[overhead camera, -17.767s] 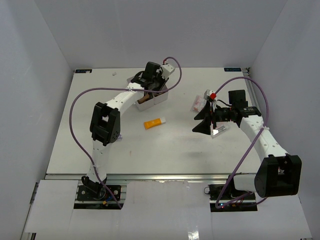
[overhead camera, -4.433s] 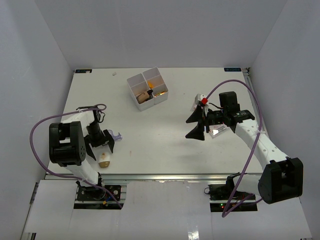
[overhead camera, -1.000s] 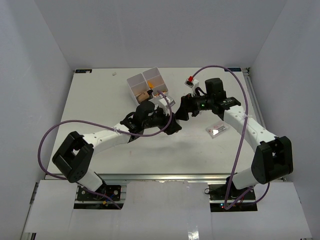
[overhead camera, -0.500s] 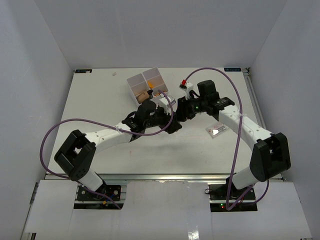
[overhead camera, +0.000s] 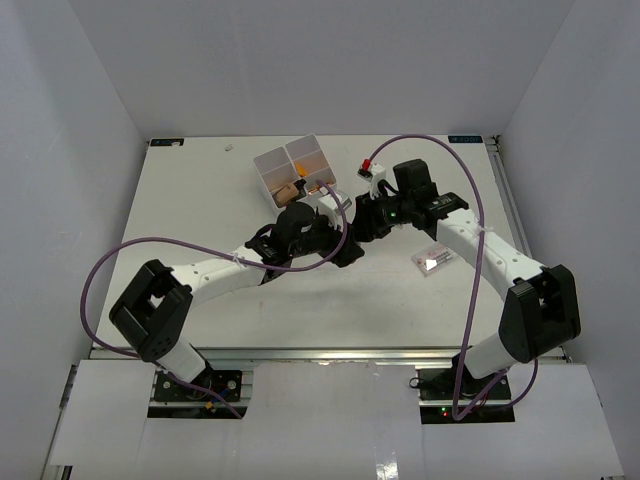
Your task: Organize the makeup
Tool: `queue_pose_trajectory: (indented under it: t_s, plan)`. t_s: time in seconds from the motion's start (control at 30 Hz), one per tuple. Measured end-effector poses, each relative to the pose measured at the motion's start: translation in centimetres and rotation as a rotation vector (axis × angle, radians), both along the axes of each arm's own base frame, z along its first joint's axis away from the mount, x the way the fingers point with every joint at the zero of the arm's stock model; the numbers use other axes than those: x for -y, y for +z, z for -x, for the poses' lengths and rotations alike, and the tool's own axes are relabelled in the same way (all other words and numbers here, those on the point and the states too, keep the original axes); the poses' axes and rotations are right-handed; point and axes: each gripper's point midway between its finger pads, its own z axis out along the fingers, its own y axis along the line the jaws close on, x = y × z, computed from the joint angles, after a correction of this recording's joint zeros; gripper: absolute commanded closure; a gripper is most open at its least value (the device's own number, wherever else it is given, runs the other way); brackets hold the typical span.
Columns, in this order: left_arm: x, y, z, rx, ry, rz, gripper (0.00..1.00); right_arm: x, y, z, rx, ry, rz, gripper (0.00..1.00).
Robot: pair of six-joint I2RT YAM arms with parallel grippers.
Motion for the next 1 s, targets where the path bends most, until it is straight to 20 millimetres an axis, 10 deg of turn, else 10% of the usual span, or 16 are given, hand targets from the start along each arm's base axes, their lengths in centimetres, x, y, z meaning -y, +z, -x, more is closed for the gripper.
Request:
queue_pose_trajectory:
  t_s: [1.0]
  plan:
    - [-0.7, 1.9, 2.1, 0.023, -0.085, -0.007, 0.11, 0.3, 2.7, 0.0, 0.05, 0.115, -0.089, 0.89]
